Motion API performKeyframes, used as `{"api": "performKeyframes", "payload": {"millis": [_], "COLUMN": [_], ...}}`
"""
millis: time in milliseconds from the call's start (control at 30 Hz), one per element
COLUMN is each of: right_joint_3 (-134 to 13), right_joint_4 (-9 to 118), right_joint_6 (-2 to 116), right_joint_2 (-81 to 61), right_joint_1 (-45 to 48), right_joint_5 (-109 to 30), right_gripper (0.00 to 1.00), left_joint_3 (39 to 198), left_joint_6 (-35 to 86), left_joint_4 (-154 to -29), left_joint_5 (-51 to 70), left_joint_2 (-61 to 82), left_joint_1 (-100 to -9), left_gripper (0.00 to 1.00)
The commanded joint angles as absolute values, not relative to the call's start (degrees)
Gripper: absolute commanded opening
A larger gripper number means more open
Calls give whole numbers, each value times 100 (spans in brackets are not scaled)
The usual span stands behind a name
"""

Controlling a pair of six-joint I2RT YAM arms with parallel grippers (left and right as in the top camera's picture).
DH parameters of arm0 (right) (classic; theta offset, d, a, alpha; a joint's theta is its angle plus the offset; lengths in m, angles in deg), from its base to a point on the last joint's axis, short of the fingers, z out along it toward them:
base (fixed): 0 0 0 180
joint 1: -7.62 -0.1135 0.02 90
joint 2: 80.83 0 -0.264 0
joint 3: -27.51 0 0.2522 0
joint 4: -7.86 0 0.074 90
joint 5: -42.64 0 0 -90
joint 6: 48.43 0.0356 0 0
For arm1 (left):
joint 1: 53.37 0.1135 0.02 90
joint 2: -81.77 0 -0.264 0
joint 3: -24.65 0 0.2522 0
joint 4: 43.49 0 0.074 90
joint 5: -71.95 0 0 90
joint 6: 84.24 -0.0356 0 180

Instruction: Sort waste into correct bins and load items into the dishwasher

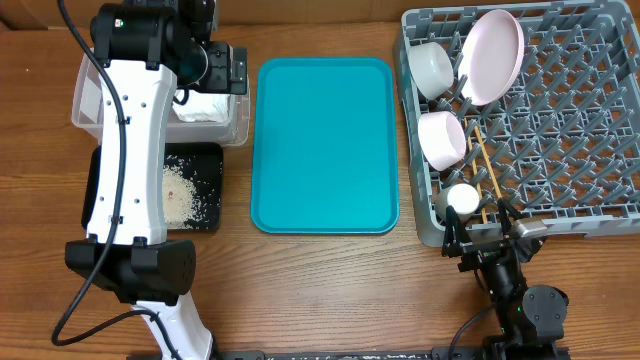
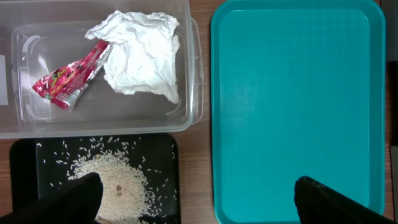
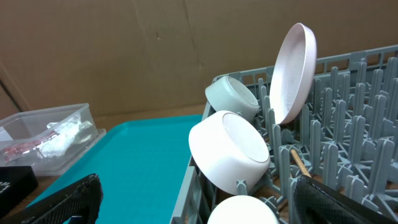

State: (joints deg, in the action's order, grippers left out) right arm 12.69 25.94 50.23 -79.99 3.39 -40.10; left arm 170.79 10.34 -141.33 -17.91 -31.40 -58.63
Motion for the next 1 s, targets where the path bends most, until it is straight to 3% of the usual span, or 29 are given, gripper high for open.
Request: {"api": "performKeyframes", "payload": {"millis": [0, 700, 967], "right_joint_3": [1328, 1330, 1330], "right_joint_4": [2576, 2576, 2576], "right_joint_6": [5102, 5102, 5102], "right_joint_2": [-8067, -8067, -8067], "right_joint_1": [306, 306, 306], "right_joint_5": [-3981, -3979, -3981], "right_gripper": [100, 100, 100], "left_joint_3": [17153, 17153, 17153], "left_joint_6": [1135, 1063, 881], "left_joint_4": [-14124, -14091, -12297], "left_joint_5": [-1852, -2163, -1411], "left_joint_2": [-3138, -3098, -2220], "left_joint_1": [-5907, -6016, -6075], "left_gripper": [100, 100, 100]}}
